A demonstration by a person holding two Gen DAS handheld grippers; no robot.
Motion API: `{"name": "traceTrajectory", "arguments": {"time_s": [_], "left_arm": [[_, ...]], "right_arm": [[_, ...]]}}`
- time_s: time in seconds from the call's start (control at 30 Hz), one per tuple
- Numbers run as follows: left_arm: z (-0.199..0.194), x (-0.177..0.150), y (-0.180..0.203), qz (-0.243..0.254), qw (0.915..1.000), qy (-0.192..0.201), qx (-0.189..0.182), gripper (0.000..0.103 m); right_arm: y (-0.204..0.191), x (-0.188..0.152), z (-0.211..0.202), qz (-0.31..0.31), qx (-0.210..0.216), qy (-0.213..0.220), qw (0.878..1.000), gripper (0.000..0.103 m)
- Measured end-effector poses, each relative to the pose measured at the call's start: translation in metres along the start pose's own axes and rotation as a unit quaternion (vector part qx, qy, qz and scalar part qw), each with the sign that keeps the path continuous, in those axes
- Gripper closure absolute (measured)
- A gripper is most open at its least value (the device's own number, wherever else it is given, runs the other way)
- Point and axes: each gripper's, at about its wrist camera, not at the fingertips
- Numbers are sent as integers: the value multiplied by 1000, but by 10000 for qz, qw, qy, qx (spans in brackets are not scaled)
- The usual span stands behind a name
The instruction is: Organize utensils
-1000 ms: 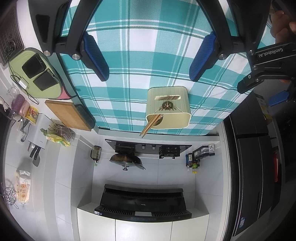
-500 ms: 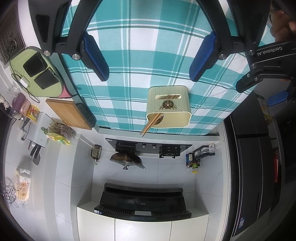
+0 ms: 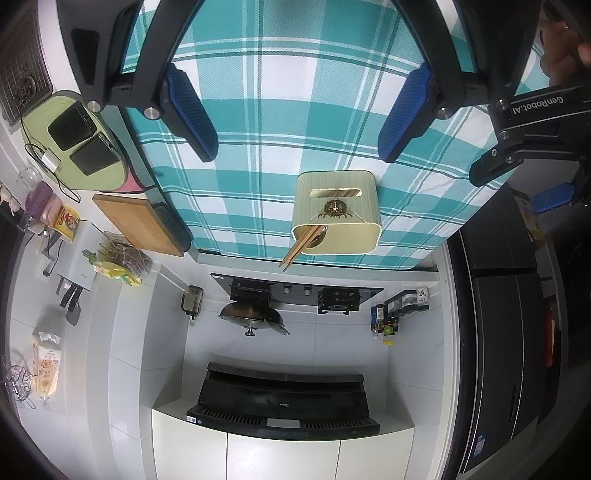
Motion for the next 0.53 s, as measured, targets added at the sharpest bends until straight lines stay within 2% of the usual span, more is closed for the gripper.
{"name": "traceTrajectory", "arguments": {"time_s": [0.33, 0.53], "left_arm": [[-2, -2, 2, -14, 10000, 17, -60, 0], [0, -5, 0, -58, 10000, 62, 28, 0]], "right_arm": [[2, -5, 1, -6, -13, -37, 10000, 13], [6, -8, 2, 25, -18, -51, 10000, 13]]}}
Point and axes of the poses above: each gripper's, at about its wrist camera, not at the fingertips, and z roughly the way its jaws point, y to its right, x to its top, and after that the axes turned 15 degrees about -z, right-handed
